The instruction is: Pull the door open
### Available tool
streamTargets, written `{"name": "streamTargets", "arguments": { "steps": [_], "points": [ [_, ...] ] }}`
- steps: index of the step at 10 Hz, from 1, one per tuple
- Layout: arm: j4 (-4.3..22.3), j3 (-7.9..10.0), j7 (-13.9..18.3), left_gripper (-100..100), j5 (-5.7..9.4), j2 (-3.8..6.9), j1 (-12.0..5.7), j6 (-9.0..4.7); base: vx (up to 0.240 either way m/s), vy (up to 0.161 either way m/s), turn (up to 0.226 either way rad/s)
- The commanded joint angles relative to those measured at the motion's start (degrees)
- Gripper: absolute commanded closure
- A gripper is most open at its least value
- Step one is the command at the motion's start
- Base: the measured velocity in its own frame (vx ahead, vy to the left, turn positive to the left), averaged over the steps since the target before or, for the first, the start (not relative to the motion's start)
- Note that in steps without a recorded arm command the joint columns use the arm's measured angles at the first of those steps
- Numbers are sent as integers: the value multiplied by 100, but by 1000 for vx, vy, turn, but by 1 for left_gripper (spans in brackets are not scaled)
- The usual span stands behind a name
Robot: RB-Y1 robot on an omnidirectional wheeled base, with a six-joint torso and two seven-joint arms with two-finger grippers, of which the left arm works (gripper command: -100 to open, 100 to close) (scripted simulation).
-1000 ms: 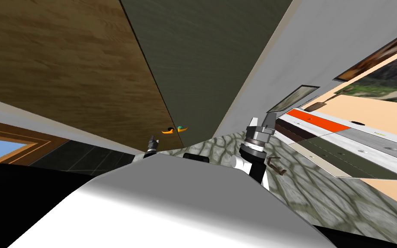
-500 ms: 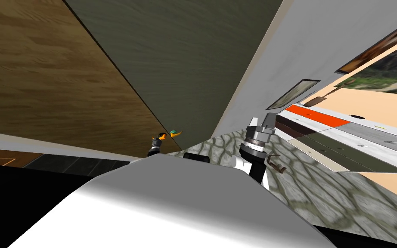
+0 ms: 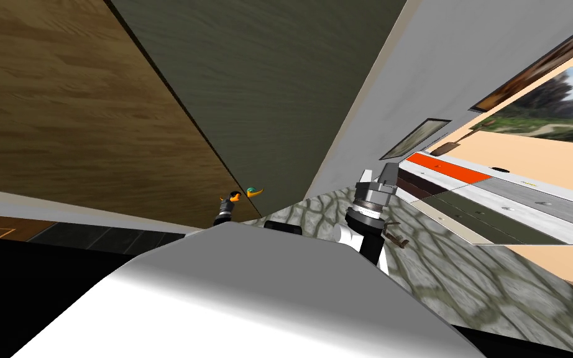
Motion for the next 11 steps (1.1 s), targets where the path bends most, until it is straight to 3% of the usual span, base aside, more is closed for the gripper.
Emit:
{"name": "streamTargets", "arguments": {
  "steps": [1, 6, 11],
  "points": [
    [31, 63, 22, 100, 25, 72, 105, -2, -123, 44, 37],
    [4, -27, 171, 100, -48, 208, 303, -84, -176, 18, -4],
    [-181, -481, 432, 100, -315, 244, 358, -266, -180, 34, -99]
  ]
}}
